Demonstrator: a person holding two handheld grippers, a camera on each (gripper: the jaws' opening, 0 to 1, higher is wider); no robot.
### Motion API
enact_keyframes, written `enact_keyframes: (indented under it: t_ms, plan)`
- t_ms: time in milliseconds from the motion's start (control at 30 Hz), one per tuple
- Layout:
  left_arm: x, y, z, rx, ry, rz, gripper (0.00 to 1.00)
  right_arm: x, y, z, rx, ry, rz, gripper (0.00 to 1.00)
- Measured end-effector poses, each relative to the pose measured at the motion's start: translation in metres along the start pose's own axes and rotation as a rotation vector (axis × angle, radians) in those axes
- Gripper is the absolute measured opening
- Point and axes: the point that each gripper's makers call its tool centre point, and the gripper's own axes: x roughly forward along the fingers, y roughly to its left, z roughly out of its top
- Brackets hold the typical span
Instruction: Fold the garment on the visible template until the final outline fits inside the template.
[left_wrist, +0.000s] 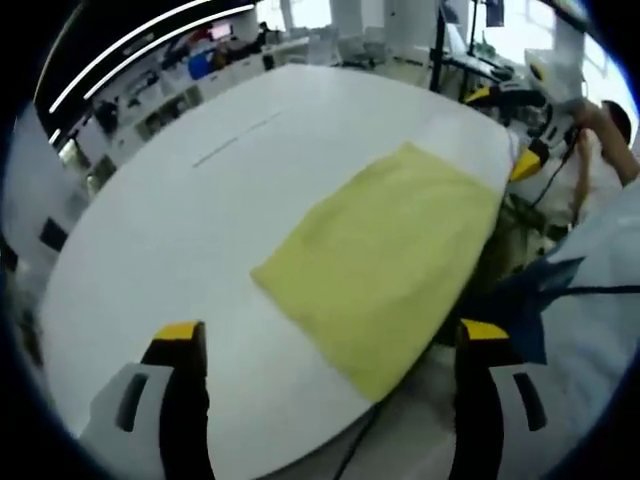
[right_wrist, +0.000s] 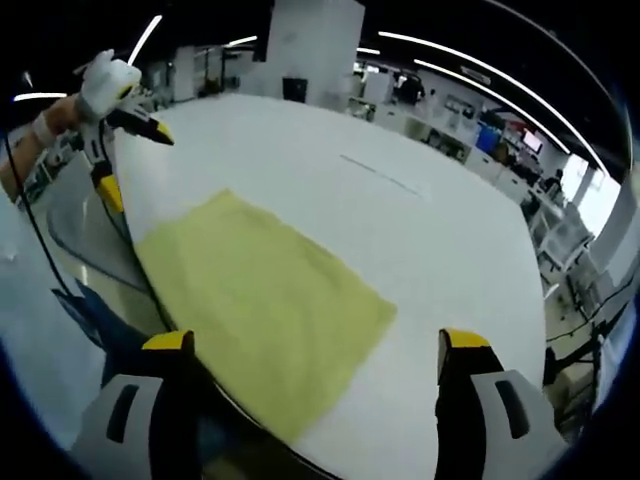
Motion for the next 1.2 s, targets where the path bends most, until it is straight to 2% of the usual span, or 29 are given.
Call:
enact_keyframes:
  t_ms: [467,1200]
  plan:
    - [-0.001,0.009,0.002,0.016,0.02,-0.001,1.0,0.0,-0.011,0.004,0.007,0.006,-0.044,1.0]
    - [-0.003,0.019,0.013,0.034,0.01,0.008,1.0,0.009,-0.017,0.006,0.02,0.013,-0.056,1.0]
